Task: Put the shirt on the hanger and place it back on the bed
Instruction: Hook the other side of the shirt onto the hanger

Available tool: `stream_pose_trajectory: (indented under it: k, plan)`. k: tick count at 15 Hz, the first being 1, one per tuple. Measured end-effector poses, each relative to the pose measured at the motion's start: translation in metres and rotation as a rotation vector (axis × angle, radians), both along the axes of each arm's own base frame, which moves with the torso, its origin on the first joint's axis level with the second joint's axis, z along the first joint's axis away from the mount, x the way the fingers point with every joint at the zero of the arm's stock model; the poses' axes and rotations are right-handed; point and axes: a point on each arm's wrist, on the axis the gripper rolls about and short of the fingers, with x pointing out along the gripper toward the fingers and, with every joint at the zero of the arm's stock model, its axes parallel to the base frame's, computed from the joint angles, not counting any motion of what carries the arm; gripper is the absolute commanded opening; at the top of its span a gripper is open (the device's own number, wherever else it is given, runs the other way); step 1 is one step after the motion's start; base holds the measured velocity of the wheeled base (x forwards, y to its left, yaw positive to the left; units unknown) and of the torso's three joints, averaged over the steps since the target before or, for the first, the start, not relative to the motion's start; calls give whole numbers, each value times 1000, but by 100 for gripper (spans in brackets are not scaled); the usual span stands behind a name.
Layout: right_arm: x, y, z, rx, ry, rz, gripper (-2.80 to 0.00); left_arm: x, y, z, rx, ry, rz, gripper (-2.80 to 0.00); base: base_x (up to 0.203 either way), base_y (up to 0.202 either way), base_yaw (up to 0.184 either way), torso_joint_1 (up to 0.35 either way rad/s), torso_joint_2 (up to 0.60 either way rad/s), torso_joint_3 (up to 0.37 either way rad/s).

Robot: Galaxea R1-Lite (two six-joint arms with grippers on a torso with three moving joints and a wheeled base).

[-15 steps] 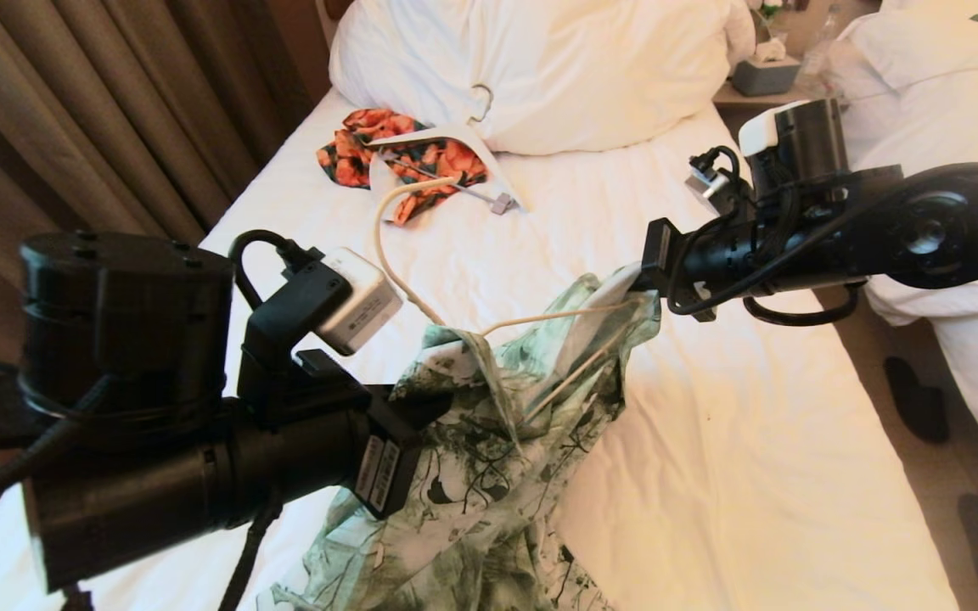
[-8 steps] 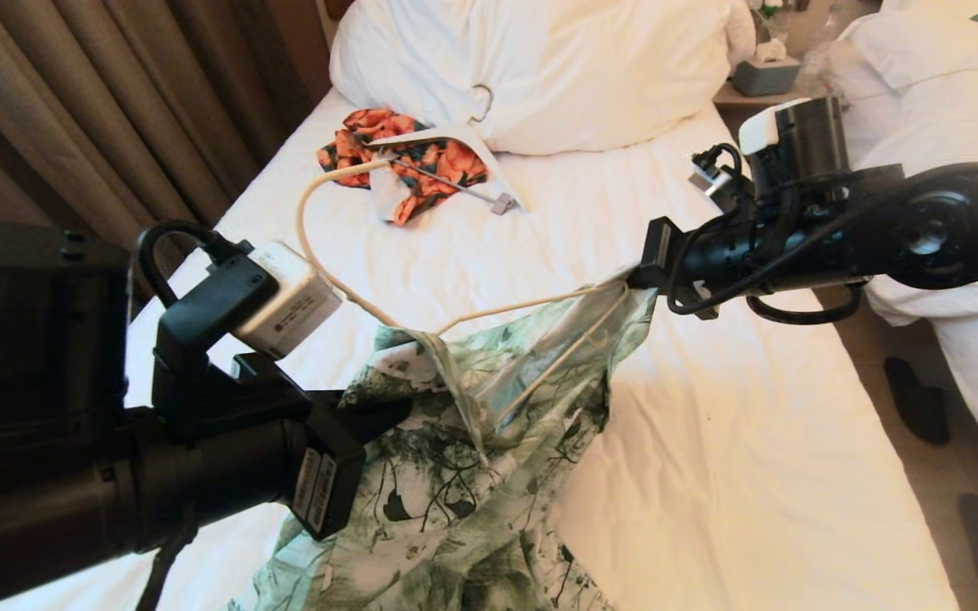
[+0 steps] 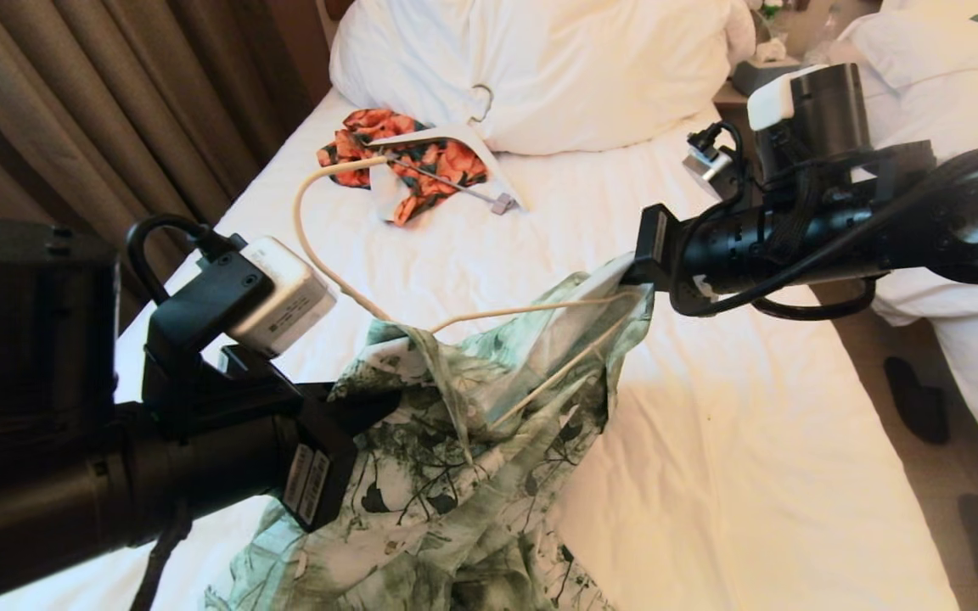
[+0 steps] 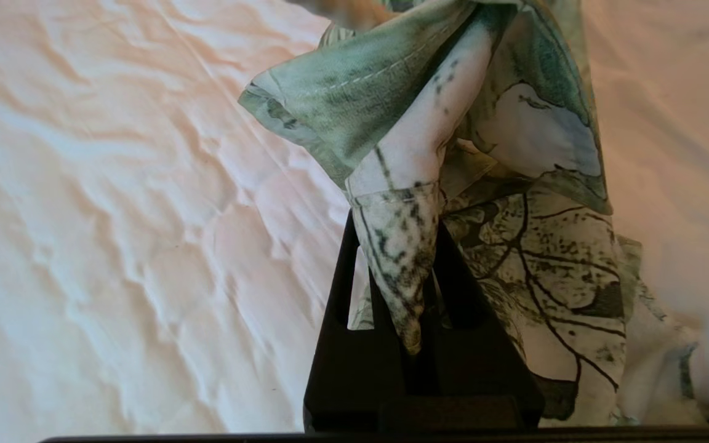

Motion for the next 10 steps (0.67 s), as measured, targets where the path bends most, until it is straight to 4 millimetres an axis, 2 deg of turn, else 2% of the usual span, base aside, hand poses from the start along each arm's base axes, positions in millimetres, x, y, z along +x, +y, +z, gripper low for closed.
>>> stream_pose_trajectory:
  k: [3,7,10]
  plan:
    - [-9,-3,4,-15,17,-7,-280,2,4,4,33,-39,40,-280,0,0,0,0,0,0]
    - [-9,-8,2,-41,13,-68,-280,0,11,4,78,-38,69,-280,0,0,0,0,0,0]
    - [-11,-4,2,-41,11,-60,-280,-1,12,4,87,-43,88,-280,0,0,0,0,0,0]
